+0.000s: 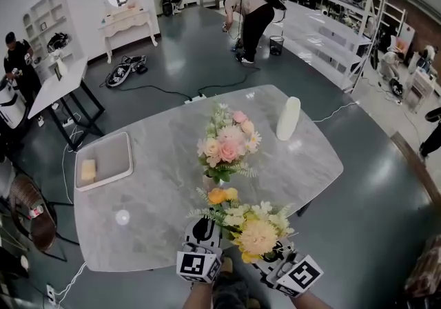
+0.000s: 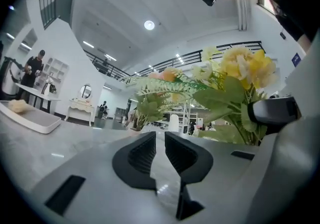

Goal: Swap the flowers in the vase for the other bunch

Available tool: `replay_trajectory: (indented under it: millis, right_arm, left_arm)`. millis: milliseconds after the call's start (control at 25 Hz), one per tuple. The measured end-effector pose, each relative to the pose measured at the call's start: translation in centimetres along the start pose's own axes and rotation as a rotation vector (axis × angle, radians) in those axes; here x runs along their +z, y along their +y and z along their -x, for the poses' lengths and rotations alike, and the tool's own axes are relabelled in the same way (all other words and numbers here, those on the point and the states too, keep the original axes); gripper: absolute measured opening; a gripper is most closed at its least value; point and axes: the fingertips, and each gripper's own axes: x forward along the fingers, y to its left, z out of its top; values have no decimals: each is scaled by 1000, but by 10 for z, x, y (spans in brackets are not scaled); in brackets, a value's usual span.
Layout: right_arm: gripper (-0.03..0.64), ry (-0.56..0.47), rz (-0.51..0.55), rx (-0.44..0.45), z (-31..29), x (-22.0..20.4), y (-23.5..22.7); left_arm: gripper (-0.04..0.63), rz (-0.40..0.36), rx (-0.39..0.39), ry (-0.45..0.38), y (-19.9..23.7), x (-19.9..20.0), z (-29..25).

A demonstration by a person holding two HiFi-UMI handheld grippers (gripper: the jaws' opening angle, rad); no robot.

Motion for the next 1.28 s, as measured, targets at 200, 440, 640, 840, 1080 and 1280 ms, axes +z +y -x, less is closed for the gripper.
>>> replay_trajectory:
  millis: [200, 440, 640, 840, 1080, 1280]
  right_arm:
    - [117, 11, -23, -26, -2, -6, -9]
    - [117, 14, -50, -40, -9, -5, -18]
    - [118, 11, -55, -47, -13, -6, -26]
    - [117, 6, -40, -51, -14, -6, -31]
    - [118, -22, -36, -85, -7, 3, -38]
    - [117, -51, -58, -118, -2, 10, -44]
  left_arm:
    - [143, -38, -11, 1, 7, -1, -20]
    - [212, -133, 13, 16, 20, 4, -43]
    - [229, -229, 9, 47, 28, 3, -59]
    - [232, -281, -14, 64, 30, 0, -69]
    - [236, -350, -38, 86, 30, -3, -71]
    - [236, -392, -70, 101, 31, -4, -71]
